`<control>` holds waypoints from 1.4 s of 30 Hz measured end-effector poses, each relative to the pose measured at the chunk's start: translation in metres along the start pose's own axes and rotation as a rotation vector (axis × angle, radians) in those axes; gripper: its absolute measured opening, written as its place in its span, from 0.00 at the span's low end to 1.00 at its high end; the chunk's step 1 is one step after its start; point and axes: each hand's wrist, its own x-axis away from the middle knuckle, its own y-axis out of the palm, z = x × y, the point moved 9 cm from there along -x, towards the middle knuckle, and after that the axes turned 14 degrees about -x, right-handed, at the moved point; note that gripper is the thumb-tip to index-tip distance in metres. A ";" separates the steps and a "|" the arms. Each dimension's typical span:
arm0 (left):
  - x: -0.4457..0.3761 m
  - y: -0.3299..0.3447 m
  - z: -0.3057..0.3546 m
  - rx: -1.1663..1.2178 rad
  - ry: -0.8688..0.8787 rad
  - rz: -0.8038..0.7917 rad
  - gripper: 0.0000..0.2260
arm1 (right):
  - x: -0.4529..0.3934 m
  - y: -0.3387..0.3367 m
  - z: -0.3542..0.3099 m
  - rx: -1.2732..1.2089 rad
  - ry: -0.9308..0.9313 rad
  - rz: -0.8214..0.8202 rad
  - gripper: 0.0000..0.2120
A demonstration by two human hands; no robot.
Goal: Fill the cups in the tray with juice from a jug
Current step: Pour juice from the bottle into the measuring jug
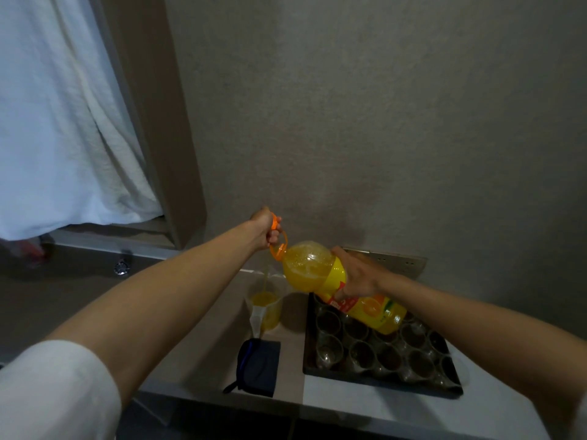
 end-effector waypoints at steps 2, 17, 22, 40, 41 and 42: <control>-0.003 -0.002 0.000 0.002 0.004 0.002 0.16 | 0.001 0.000 -0.002 0.011 -0.006 0.000 0.50; -0.004 -0.001 0.010 -0.007 0.036 0.013 0.17 | 0.004 -0.007 -0.004 0.018 -0.008 0.006 0.47; 0.001 -0.003 0.011 -0.016 0.041 0.013 0.16 | 0.003 -0.008 -0.004 0.024 -0.006 0.008 0.47; 0.008 -0.007 0.013 0.013 0.054 0.044 0.18 | 0.005 -0.011 -0.008 0.049 0.008 -0.008 0.47; 0.007 -0.008 0.013 0.014 0.053 0.045 0.19 | 0.005 -0.011 -0.008 0.054 0.009 -0.008 0.47; 0.007 -0.008 0.012 0.014 0.050 0.045 0.19 | 0.005 -0.011 -0.008 0.061 0.011 -0.009 0.47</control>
